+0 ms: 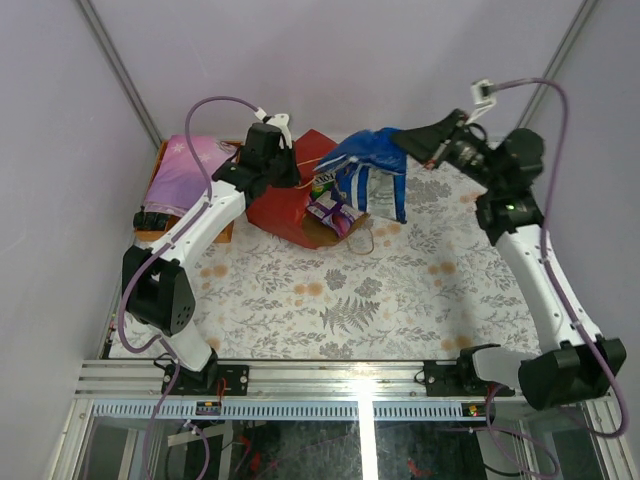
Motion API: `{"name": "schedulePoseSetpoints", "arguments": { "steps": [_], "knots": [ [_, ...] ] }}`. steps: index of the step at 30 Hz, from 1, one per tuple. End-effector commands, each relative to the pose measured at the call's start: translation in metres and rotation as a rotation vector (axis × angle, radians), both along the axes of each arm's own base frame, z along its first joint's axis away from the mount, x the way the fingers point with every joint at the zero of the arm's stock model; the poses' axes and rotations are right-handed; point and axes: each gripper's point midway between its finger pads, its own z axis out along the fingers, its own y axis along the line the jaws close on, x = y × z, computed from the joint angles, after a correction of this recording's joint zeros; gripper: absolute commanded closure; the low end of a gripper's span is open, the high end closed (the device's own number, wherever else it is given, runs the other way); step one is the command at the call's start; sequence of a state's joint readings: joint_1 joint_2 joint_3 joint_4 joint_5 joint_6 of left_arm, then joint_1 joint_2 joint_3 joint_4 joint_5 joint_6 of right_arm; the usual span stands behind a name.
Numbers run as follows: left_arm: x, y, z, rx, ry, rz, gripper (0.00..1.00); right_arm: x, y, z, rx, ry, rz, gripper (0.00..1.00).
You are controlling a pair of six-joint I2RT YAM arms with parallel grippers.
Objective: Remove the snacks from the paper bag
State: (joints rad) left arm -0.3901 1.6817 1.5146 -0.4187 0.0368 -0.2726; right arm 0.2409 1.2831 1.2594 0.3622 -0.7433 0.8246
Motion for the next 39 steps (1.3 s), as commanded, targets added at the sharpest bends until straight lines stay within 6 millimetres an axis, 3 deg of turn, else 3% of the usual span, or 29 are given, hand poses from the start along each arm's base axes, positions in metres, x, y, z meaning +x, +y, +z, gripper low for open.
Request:
{"name": "schedulePoseSetpoints", "arguments": {
  "steps": [1, 4, 8, 10, 14, 16, 18, 19, 21, 22, 23, 24, 25, 26, 27, 29, 34, 36, 39],
  "knots": [
    [0.008, -0.001, 0.021, -0.057, -0.037, 0.008, 1.00, 0.018, -0.054, -0.005, 0.026, 0.061, -0.119, 1.00],
    [0.006, -0.004, 0.024, -0.073, -0.039, 0.000, 1.00, 0.053, -0.089, -0.028, 0.136, 0.180, -0.179, 1.00],
    [0.001, -0.002, 0.028, -0.073, -0.041, -0.003, 1.00, 0.105, -0.133, -0.045, 0.170, 0.263, -0.269, 1.00],
    [-0.002, -0.001, 0.029, -0.074, -0.044, -0.006, 1.00, 0.133, -0.151, -0.047, 0.165, 0.274, -0.293, 1.00],
    [-0.002, -0.003, 0.030, -0.081, -0.042, -0.015, 1.00, 0.179, -0.177, -0.026, 0.154, 0.250, -0.278, 1.00],
    [-0.002, -0.003, 0.031, -0.083, -0.043, -0.014, 1.00, 0.185, -0.182, -0.012, 0.160, 0.223, -0.252, 1.00],
    [-0.003, -0.001, 0.031, -0.080, -0.047, -0.007, 1.00, 0.182, -0.184, -0.014, 0.147, 0.218, -0.277, 1.00],
    [-0.003, 0.000, 0.030, -0.078, -0.049, -0.002, 1.00, 0.180, -0.184, -0.030, 0.131, 0.244, -0.309, 1.00],
    [-0.004, 0.000, 0.028, -0.083, -0.047, -0.001, 1.00, 0.167, -0.176, -0.081, 0.072, 0.324, -0.373, 1.00],
    [-0.005, -0.002, 0.026, -0.088, -0.042, -0.004, 1.00, 0.156, -0.164, -0.108, 0.018, 0.357, -0.397, 0.95],
    [-0.005, -0.003, 0.026, -0.095, -0.039, -0.009, 1.00, 0.146, -0.152, -0.141, -0.051, 0.401, -0.428, 0.79],
    [-0.005, -0.005, 0.024, -0.100, -0.034, -0.014, 1.00, 0.134, -0.135, -0.177, -0.135, 0.453, -0.445, 0.51],
    [-0.006, -0.006, 0.023, -0.104, -0.029, -0.021, 1.00, 0.120, -0.118, -0.211, -0.216, 0.503, -0.446, 0.32],
    [-0.006, -0.007, 0.021, -0.105, -0.024, -0.023, 1.00, 0.107, -0.099, -0.234, -0.276, 0.529, -0.425, 0.14],
    [-0.007, -0.008, 0.020, -0.106, -0.020, -0.026, 1.00, 0.099, -0.093, -0.245, -0.303, 0.538, -0.423, 0.01],
    [-0.007, -0.008, 0.019, -0.103, -0.012, -0.028, 1.00, 0.099, -0.099, -0.235, -0.319, 0.509, -0.459, 0.00],
    [-0.007, -0.008, 0.024, -0.105, -0.021, -0.032, 1.00, 0.131, -0.134, -0.142, -0.374, 0.299, -0.672, 0.01],
    [-0.006, -0.009, 0.022, -0.102, -0.015, -0.041, 1.00, 0.146, -0.139, -0.131, -0.351, 0.295, -0.689, 0.01],
    [-0.007, -0.010, 0.018, -0.093, 0.002, -0.048, 1.00, 0.169, -0.145, -0.153, -0.310, 0.367, -0.677, 0.02]
  ]
}}
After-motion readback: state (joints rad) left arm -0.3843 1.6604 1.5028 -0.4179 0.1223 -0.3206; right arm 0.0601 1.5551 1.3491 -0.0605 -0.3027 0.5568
